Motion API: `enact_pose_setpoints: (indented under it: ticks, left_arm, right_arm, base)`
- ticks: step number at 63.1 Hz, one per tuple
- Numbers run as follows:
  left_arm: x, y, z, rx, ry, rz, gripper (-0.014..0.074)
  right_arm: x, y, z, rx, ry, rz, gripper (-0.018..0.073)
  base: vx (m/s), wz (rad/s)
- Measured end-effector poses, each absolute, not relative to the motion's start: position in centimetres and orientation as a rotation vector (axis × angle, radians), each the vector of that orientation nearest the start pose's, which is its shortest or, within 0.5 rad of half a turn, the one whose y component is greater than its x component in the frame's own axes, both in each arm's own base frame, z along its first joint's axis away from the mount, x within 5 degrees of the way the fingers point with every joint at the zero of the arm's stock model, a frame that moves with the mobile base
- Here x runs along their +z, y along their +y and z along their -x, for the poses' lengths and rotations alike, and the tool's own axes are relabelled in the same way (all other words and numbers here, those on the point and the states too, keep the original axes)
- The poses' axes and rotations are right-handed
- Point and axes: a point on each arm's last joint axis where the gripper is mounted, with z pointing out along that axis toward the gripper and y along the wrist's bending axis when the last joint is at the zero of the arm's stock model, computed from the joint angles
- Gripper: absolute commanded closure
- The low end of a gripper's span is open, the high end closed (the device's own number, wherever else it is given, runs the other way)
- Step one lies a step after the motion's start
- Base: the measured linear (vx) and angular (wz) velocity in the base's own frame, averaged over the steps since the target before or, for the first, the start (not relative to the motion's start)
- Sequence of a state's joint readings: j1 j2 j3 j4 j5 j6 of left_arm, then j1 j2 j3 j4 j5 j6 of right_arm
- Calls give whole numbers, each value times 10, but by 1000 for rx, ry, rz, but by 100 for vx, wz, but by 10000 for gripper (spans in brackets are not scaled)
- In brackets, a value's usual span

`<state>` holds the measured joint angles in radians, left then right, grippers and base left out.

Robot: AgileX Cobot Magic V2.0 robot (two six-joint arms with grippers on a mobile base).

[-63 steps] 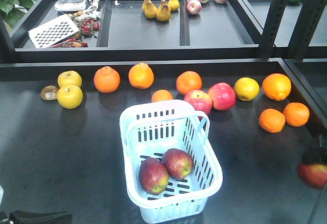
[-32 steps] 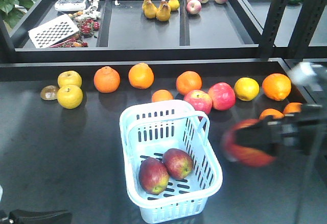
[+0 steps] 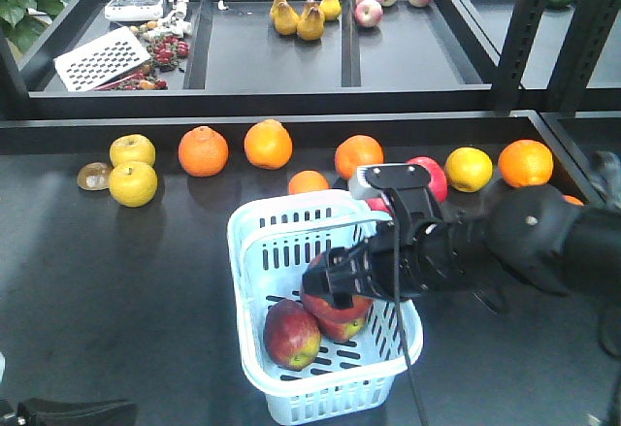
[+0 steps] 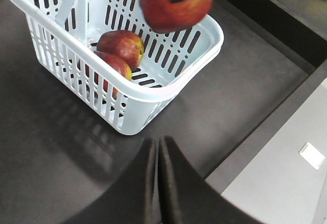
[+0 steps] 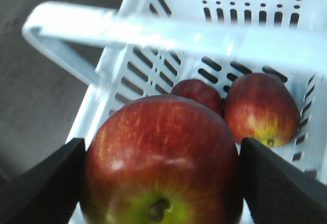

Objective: Pick three apples into basket with both arms
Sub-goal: 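Carry the third apple into the basket and release it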

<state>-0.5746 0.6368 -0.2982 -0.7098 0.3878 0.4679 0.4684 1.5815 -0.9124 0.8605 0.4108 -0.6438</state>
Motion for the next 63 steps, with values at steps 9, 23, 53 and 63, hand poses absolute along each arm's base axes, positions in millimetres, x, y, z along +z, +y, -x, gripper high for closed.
enact_pose_setpoints:
  ticks: [9, 23, 53, 63]
  left_arm:
    - [235, -84, -88, -716, 2119, -553, 603]
    - [235, -84, -88, -715, 2117, -551, 603]
    - [235, -84, -88, -716, 2118, -551, 603]
    - [235, -84, -88, -716, 2118, -551, 603]
  right_arm:
    - [218, 172, -280, 659, 2435, 500, -100]
    - [218, 173, -279, 660, 2433, 525, -53]
    - [259, 162, -243, 646, 2373, 855, 568]
    - [283, 146, -212, 616, 2298, 924, 566]
  base:
    - [0, 0]
    - [0, 0]
    - [0, 0]
    - [0, 0]
